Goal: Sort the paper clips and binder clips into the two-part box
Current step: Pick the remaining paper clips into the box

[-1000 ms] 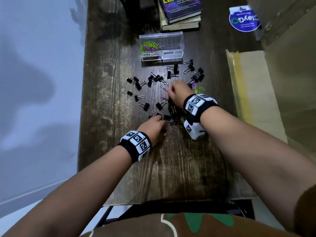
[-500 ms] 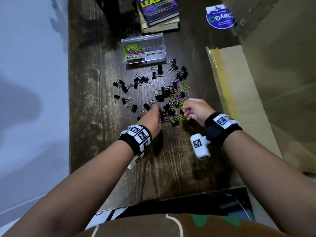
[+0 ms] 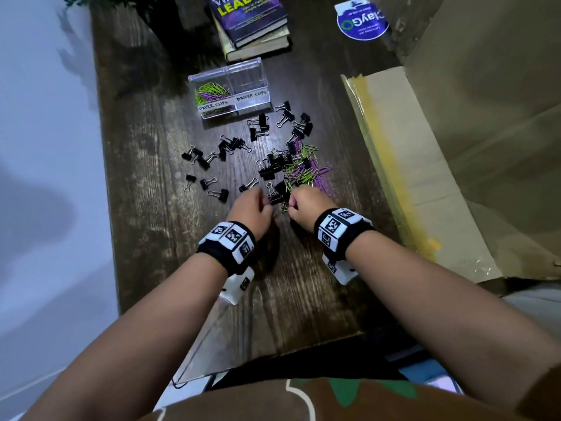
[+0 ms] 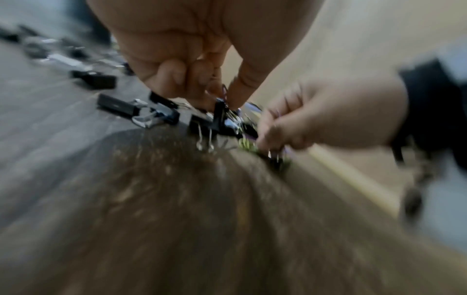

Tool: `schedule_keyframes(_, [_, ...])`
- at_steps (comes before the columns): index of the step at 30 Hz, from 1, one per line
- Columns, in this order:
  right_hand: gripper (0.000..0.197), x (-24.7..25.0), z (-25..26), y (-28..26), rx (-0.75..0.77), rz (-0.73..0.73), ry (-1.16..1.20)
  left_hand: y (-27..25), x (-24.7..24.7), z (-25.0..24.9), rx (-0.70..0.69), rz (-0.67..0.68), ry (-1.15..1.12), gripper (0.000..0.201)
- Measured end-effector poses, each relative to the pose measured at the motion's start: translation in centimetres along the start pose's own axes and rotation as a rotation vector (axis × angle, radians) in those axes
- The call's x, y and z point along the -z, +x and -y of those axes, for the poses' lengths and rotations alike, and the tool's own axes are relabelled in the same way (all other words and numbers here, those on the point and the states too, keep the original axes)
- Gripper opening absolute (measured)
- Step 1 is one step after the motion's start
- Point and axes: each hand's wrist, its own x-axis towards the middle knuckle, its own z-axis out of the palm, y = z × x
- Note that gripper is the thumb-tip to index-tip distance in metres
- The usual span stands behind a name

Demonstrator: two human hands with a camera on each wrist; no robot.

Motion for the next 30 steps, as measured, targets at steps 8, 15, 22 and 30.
schedule_keyframes(8, [0.004,2.4,-2.3,-0.1,-0.110,-0.144,0.300,1.4,1.1,1.4,0.201,-0.017,-0.447,0.023])
schedule_keyframes(15, [0.016,1.3,-3.8,-0.1,0.020,-0.058,0.047,-0.1,-0.3,-0.8,0.013,0.083,-0.214,0.020])
schedule_keyframes(22, [0.005,1.1,-3.2,0.1,0.079,-0.055,-0.068,-0.5,-1.8,-1.2,-0.105,0.072,0.233,0.033])
schedule_keyframes(30, [0.017,1.0,-3.1,0.3,0.103,-0.046,-0.121,0.7,-3.2,-1.6,-0.044,0.028,0.203,0.036])
